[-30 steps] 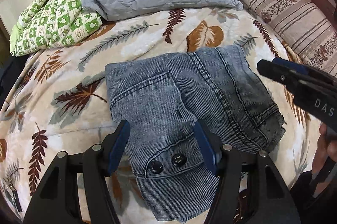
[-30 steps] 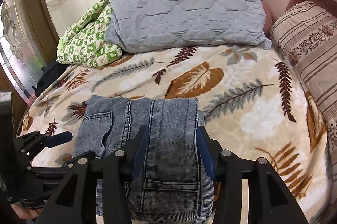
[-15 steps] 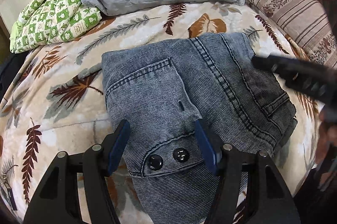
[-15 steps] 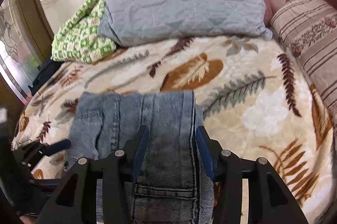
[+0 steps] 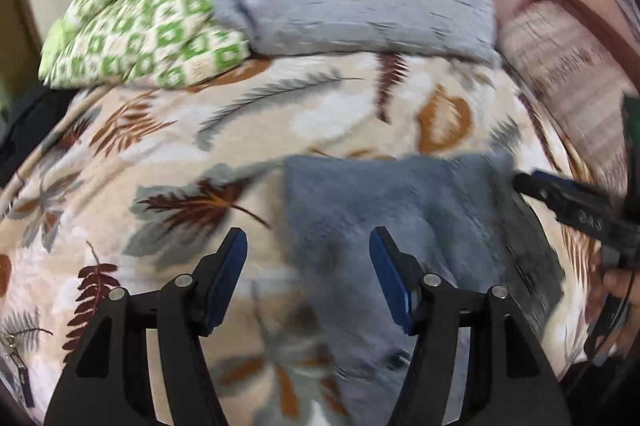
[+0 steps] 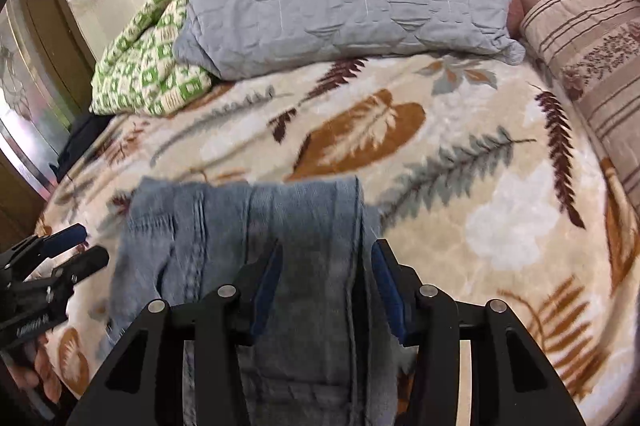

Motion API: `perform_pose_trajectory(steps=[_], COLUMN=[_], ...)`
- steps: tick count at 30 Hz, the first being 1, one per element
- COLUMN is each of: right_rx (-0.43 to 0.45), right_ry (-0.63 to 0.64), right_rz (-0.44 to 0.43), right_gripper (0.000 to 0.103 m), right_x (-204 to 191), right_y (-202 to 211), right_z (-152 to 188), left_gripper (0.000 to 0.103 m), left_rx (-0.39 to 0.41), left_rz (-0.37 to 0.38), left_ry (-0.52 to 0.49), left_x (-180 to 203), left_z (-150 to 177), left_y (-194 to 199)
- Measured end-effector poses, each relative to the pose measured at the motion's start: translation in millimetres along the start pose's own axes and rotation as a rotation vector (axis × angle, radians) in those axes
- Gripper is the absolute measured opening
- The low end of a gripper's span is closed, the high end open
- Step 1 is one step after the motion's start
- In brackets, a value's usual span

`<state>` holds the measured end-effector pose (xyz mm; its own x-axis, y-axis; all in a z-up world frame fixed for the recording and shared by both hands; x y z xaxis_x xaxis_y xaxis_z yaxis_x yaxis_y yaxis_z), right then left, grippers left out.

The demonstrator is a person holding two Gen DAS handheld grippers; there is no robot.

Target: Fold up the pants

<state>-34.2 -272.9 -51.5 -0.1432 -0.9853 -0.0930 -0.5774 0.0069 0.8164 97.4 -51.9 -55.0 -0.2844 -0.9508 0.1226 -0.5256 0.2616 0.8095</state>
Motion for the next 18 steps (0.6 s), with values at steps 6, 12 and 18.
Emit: perform_pose_trajectory(steps=[6, 12, 18], right_rx=[-0.029, 0.013, 0.119], right_ry=[-0.045, -0.073, -0.078], right_rz=[-0.022, -0.046, -0.006], right_gripper=[0.046, 0.008, 0.008], right_x=[7.4, 10.9, 18.0], right_y=[-33.1, -38.0, -14.3], right_z=[-19.7, -20.3, -12.6], left_gripper=[0.063, 0.063, 0.063], left_rx=[-0.058, -0.067, -0.104], left_rz=[-0.01, 0.014, -0.014], left_ry=[0.09, 0.084, 0.093], left_x=[-29.2, -12.9, -9.5], left_z=[-23.4, -28.3, -25.5], left_y=[-42.0, -60.5, -81.2])
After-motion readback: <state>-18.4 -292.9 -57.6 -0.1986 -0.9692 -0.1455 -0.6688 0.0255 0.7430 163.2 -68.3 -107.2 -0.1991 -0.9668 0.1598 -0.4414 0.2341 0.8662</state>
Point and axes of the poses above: each gripper's, at about its wrist camera, not at the fingertips, and y roughly against the way its jaws point, x to its right, z to its underside, the point moved 2 cm from there along -y, roughly the way its jaws point, and after that the axes turned 9 degrees about y, right-handed, at the moved point
